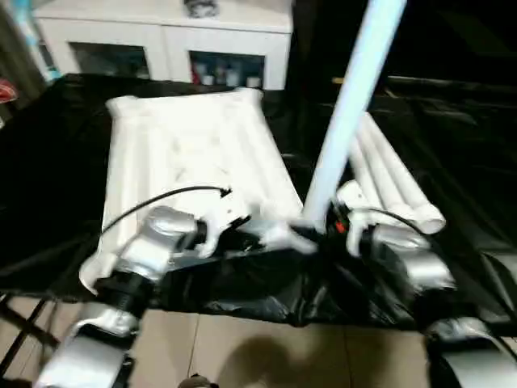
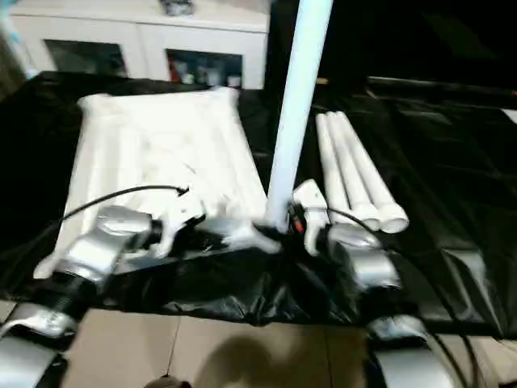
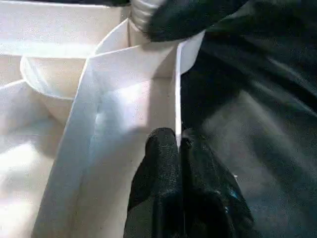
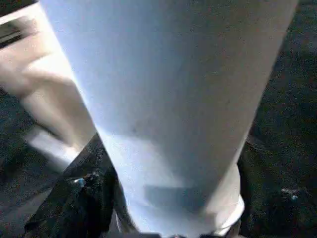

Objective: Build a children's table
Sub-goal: Rotate leg to tighten

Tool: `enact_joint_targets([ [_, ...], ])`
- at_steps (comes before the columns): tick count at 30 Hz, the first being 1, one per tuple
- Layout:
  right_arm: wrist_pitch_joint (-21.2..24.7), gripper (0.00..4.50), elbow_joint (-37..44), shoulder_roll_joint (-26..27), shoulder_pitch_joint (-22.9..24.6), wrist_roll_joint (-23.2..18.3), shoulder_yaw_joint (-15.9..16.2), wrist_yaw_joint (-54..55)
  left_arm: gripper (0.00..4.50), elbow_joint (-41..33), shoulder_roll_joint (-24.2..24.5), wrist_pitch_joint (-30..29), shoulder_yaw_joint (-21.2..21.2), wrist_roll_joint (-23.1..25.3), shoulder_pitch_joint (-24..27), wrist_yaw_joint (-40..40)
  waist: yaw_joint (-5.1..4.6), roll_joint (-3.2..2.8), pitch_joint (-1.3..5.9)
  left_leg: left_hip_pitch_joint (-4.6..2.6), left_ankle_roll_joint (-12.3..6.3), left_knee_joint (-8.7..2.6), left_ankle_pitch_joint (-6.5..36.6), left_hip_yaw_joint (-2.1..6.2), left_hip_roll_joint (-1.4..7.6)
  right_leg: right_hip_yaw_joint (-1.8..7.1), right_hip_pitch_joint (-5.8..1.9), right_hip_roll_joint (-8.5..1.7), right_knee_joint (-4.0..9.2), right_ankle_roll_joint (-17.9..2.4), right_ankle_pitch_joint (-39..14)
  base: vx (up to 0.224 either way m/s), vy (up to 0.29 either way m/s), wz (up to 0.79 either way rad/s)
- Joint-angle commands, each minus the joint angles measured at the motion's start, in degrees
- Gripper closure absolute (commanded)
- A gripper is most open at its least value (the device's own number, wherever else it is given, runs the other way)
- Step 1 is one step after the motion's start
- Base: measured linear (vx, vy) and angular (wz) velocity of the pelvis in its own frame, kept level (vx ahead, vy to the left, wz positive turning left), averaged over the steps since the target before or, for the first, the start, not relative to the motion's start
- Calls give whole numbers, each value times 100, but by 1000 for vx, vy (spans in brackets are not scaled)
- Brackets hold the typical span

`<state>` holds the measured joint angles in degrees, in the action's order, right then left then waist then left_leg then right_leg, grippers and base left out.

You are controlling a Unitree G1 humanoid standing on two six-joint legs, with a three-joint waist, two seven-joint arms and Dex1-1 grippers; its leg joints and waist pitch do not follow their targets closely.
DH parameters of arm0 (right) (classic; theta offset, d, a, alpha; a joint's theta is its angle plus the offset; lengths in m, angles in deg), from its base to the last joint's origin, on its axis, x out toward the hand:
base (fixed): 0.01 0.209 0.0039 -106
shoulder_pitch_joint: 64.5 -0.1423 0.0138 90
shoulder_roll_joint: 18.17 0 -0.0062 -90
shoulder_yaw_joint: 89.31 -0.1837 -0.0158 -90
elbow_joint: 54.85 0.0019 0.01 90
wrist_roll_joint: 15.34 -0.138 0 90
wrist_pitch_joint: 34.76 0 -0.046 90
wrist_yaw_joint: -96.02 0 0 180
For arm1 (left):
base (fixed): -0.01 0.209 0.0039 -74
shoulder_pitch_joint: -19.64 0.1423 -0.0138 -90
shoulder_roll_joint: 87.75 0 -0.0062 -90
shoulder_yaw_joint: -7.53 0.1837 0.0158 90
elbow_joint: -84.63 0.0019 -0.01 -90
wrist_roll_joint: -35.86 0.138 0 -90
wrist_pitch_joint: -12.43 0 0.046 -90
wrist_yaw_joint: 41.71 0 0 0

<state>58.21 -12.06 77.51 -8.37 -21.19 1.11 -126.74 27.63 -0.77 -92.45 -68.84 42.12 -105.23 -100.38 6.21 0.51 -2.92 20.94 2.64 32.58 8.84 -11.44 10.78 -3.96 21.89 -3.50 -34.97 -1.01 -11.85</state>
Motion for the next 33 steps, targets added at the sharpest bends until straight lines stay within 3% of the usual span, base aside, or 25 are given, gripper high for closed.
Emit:
enact_joint_targets([
  [1, 72, 174, -400, 464, -95, 153, 232, 520, 450, -118, -594, 52, 181, -235, -248, 220, -15, 43, 286, -137, 64, -392, 1902, 213, 311, 318, -129, -619, 606, -931, -2378, 0, 0, 0],
  [4, 53, 174, -860, 743, -384, 144, -82, 1707, 450, -17, -969, 3, 101, -139, -355, 925, -30, 18, 308, -118, 29, -393, 1644, 197, 315, 327, -131, -581, 552, -1004, -1895, 0, 0, 0],
  [7, -102, 174, -1019, 861, -471, 214, -131, 2030, 450, -36, -1152, 65, 92, -94, -382, 1212, -22, 38, 342, -105, -60, -354, 1426, 163, 300, 332, -152, -580, 503, -1100, -1358, 0, 0, 0],
  [9, -238, 105, -1079, 917, -481, 314, -59, 2049, 450, -99, -1191, 70, 148, -54, -364, 1193, 7, 36, 355, -77, -164, -335, 1215, 153, 284, 327, -184, -568, 475, -1128, -1044, 0, 0, 0],
  [11, -307, 105, -1139, 949, -496, 311, -45, 1973, 450, -160, -1149, 67, 211, -7, -325, 1099, 25, 38, 360, -54, -262, -330, 1040, 150, 282, 319, -200, -563, 448, -1151, -798, 0, 0, 0],
  [13, -338, 92, -1145, 937, -498, 321, -20, 1906, 450, -182, -1099, 79, 239, 14, -302, 1046, 29, 30, 352, -56, -287, -336, 1086, 153, 288, 312, -203, -572, 456, -1160, -853, 0, 0, 0],
  [14, -484, 76, -1168, 863, -512, 404, 91, 1681, 450, -208, -969, 129, 290, 16, -259, 883, 26, -10, 337, -72, -240, -353, 1232, 165, 300, 309, -189, -567, 479, -1130, -1082, 0, 0, 0],
  [18, -604, 64, -1038, 689, -467, 422, 279, 867, 450, -306, -730, 218, 375, -37, -157, 491, -4, 4, 327, -69, -189, -372, 1482, 174, 306, 312, -192, -569, 511, -1074, -1361, 0, 0, 0],
  [23, -698, 64, -637, 384, -259, 371, 534, -427, 450, -471, -394, 305, 475, -143, -17, -117, 26, 17, 333, -56, -304, -354, 1306, 158, 325, 305, -211, -550, 463, -1167, -1051, 0, 0, 0],
  [28, -577, 64, -183, 57, -51, 235, 750, -1452, 450, -508, -99, 401, 524, -199, 23, -588, 55, 16, 319, -70, -321, -355, 1373, 147, 339, 304, -186, -544, 475, -1169, -1207, 0, 0, 0],
  [33, -220, 64, 648, -473, 350, 121, 1242, -2728, 450, -341, 282, 624, 527, -123, -15, -1038, 121, 37, 313, -81, -295, -365, 1440, 155, 344, 313, -175, -556, 496, -1065, -1481, 0, 0, 0],
])
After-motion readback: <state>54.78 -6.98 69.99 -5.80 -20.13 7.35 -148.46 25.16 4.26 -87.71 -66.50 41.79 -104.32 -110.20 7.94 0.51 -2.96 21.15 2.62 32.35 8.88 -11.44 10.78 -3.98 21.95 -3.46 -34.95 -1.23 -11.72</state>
